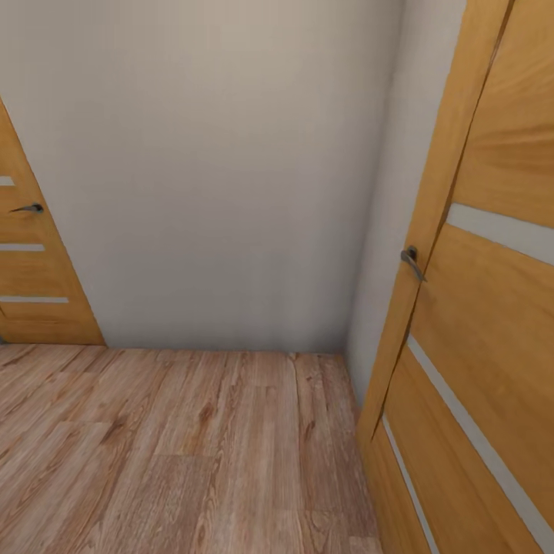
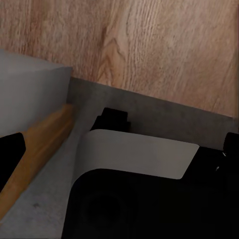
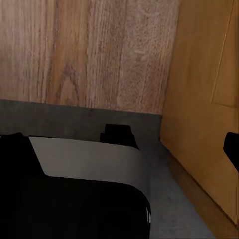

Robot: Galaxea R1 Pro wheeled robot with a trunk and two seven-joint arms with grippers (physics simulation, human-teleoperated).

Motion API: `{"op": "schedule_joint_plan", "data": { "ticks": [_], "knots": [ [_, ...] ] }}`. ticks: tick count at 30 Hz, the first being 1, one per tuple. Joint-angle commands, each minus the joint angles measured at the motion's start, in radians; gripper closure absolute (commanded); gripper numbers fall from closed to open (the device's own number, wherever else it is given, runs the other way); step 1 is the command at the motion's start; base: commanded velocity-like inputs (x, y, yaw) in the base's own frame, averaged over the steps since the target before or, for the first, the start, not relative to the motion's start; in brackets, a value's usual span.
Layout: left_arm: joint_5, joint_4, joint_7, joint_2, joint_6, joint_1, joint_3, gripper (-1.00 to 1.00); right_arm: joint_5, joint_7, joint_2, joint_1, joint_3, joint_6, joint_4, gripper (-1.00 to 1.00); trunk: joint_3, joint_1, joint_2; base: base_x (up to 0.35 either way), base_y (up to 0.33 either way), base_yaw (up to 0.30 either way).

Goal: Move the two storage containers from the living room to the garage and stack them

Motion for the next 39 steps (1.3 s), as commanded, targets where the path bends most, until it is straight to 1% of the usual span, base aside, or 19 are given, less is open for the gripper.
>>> {"op": "schedule_joint_plan", "data": {
  "ticks": [1,18,36,39],
  "knots": [
    [0.006,0.000,0.003,0.000,0.003,0.000,-0.001,-1.00,-0.009,-0.001,0.001,-0.001,0.008,-0.005,0.003,-1.00,-0.001,0.000,0.000,0.314,0.000,0.000],
    [0.006,0.000,0.003,0.001,0.002,-0.001,-0.001,-1.00,-0.010,-0.001,0.001,-0.001,0.008,-0.006,0.003,-1.00,-0.001,0.000,0.000,0.321,0.000,0.014],
    [0.006,0.000,0.003,0.003,0.002,-0.001,-0.001,-1.00,-0.010,-0.001,0.000,-0.001,0.007,-0.006,0.003,-1.00,-0.001,0.000,0.000,0.322,0.000,0.253],
    [0.006,0.000,0.003,0.003,0.002,-0.001,-0.001,-1.00,-0.012,-0.001,0.000,-0.001,0.007,-0.006,0.003,-1.00,-0.001,0.000,0.000,0.322,0.000,0.155]
  ]
}}
